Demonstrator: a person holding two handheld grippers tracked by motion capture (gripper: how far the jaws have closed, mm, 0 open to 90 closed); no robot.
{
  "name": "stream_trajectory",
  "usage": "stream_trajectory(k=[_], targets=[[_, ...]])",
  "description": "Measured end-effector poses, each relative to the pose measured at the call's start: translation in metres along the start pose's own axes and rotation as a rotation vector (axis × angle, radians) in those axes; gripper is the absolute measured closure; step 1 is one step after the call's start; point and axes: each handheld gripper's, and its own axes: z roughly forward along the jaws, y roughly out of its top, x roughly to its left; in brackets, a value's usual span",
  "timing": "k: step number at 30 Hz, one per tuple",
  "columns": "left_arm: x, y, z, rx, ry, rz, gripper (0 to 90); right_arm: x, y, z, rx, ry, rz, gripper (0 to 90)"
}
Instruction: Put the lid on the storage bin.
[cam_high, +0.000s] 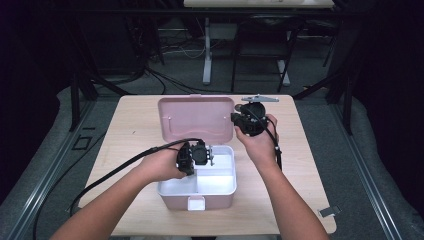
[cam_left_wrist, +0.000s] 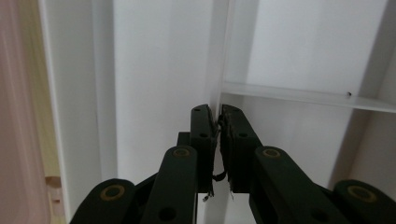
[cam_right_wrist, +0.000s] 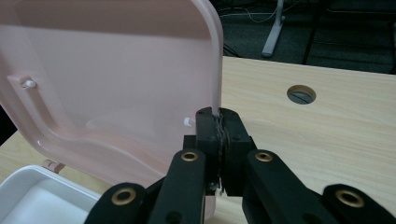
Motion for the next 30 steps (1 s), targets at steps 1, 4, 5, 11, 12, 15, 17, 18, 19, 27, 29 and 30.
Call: stream_trajectory(k=[1,4,5,11,12,15,17,18,19,27,29,30], targets=[[-0.001,-0.002,-0.002,-0.016,0.006,-0.008,82.5,0.0,0.0,0.0,0.0,0.001,0.001,88.3],[-0.001,-0.009,-0.014,-0.033,0.016,-0.02,81.6,0.0,0.0,0.0,-0.001,0.006,0.0,88.3],[-0.002,-0.012,-0.018,-0.039,0.028,-0.028,80.9,0.0,0.0,0.0,-0.005,0.003,0.001,88.3],[0.004,-0.037,-0.035,-0.15,0.029,-0.138,77.1,0.0,0.0,0.0,-0.005,0.003,0.0,88.3],[0.007,-0.043,-0.037,-0.175,0.043,-0.166,76.7,0.0,0.0,0.0,-0.006,0.003,0.0,88.2],[0.012,-0.055,-0.04,-0.238,0.05,-0.25,73.8,0.0,0.0,0.0,-0.006,0.002,0.0,88.2],[0.015,-0.062,-0.04,-0.277,0.06,-0.303,73.7,0.0,0.0,0.0,-0.003,0.001,-0.002,88.2],[0.016,-0.065,-0.041,-0.295,0.073,-0.33,74.0,0.0,0.0,0.0,-0.003,0.0,-0.001,88.2],[0.017,-0.067,-0.041,-0.308,0.078,-0.345,74.0,0.0,0.0,0.0,-0.003,0.001,-0.001,88.2],[0.024,-0.084,-0.047,-0.435,0.128,-0.475,73.1,0.0,-0.002,0.0,-0.02,0.007,0.0,88.1],[0.025,-0.089,-0.048,-0.448,0.145,-0.501,72.2,0.0,-0.002,-0.001,-0.02,0.008,0.001,88.1],[0.026,-0.093,-0.048,-0.457,0.159,-0.518,71.8,0.0,-0.002,-0.001,-0.02,0.008,0.0,88.1]])
